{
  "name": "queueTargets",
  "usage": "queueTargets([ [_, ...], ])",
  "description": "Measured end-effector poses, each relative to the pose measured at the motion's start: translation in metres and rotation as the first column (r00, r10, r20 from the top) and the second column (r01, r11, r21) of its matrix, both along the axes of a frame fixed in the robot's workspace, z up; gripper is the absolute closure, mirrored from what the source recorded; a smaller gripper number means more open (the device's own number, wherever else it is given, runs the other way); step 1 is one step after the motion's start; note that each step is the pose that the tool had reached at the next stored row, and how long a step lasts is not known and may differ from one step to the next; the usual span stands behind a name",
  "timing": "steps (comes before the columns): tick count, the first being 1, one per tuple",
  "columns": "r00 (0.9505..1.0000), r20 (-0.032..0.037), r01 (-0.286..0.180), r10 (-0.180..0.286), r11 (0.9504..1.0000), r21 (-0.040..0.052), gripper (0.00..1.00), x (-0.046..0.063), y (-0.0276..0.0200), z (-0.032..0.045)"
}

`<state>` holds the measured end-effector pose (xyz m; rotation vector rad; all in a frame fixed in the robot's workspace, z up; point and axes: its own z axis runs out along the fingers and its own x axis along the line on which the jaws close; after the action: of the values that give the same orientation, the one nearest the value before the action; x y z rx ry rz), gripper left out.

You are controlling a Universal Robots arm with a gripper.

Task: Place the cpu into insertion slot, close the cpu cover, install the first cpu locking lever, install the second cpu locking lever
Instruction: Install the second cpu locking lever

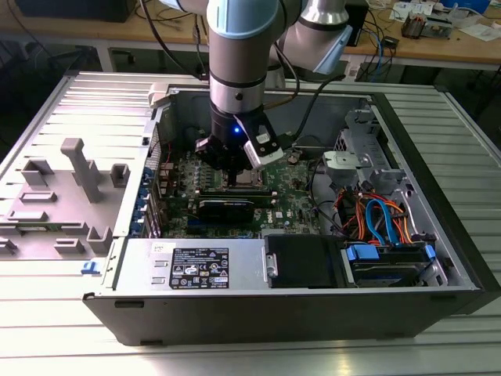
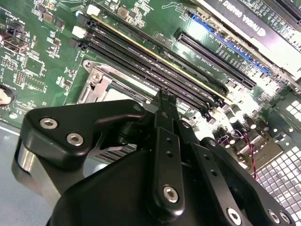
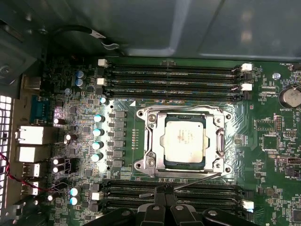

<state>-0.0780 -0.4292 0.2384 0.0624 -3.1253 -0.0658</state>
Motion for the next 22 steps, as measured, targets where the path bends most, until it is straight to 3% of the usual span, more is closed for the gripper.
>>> queueTargets([
  [8,1.0000,0.0000,0.000,0.000,1.0000,0.0010,0.89,0.000,0.0000,-0.0008],
  [14,1.0000,-0.0002,0.000,0.000,1.0000,0.0098,0.89,0.000,-0.0033,-0.0005],
  [17,1.0000,-0.0006,0.000,0.000,0.9997,0.0248,0.89,0.000,-0.0040,-0.0001],
  [19,1.0000,-0.0013,0.000,0.000,0.9992,0.0397,0.89,0.000,-0.0050,-0.0001],
  [22,1.0000,-0.0014,-0.001,0.001,0.9983,0.0587,0.89,0.000,-0.0119,-0.0001],
])
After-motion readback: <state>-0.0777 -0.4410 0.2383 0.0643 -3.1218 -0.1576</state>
